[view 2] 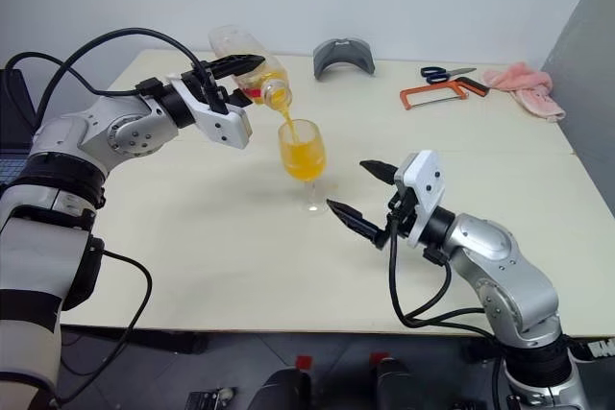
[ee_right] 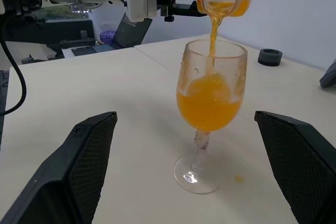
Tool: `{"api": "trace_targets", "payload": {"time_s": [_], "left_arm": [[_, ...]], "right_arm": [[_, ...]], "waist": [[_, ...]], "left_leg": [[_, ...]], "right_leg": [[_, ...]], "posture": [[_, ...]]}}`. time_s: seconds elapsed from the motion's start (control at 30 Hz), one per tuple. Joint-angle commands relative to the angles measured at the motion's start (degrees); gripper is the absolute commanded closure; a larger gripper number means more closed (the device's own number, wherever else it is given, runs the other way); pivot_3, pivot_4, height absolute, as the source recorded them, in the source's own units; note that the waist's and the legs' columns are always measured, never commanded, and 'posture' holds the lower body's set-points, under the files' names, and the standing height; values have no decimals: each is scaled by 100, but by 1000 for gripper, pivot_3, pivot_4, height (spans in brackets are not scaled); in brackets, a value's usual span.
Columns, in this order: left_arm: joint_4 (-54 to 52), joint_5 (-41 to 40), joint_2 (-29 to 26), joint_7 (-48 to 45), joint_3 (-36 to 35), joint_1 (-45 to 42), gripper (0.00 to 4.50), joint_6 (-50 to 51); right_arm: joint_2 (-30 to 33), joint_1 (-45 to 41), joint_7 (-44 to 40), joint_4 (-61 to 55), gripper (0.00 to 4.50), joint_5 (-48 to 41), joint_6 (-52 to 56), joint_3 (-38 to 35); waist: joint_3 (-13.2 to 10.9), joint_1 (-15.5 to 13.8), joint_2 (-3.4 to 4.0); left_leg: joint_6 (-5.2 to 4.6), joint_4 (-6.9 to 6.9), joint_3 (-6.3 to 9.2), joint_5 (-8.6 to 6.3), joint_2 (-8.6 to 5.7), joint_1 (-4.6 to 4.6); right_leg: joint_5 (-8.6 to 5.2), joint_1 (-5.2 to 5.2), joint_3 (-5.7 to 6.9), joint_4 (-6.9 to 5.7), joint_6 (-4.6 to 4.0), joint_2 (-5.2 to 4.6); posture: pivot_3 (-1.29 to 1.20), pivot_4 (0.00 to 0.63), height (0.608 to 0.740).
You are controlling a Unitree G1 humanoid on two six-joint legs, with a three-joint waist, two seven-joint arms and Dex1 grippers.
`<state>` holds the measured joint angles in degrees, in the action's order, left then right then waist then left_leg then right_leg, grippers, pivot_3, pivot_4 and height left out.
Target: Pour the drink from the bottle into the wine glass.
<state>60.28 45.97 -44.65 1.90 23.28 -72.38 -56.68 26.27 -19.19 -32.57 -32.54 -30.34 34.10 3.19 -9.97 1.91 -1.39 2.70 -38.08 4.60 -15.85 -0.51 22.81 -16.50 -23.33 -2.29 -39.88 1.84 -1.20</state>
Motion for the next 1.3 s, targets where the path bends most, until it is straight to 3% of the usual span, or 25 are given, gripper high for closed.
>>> {"api": "trace_targets", "payload": {"time_s": [0.03,0.83,1.3], "left_arm": [[-62,-39,-100,127,-27,-215,2830,10],[-29,-152,-26,52,-69,-140,2830,78],[-174,-1164,344,-622,-428,193,2830,416]], "right_arm": [[3,-38,-31,-145,0,-24,-108,-48],[9,-5,-11,-193,0,-33,-76,-16],[-77,-125,64,-142,0,88,-187,14]], "waist": [[0,0,0],[0,0,0],[0,10,0]], "left_leg": [[0,0,0,0,0,0],[0,-1,0,0,0,0],[1,-2,0,0,0,-1]], "right_leg": [[0,0,0,0,0,0],[0,0,0,-1,0,0],[0,-1,-1,-4,0,0]], "posture": [[0,150,740],[0,150,740],[0,150,740]]}}
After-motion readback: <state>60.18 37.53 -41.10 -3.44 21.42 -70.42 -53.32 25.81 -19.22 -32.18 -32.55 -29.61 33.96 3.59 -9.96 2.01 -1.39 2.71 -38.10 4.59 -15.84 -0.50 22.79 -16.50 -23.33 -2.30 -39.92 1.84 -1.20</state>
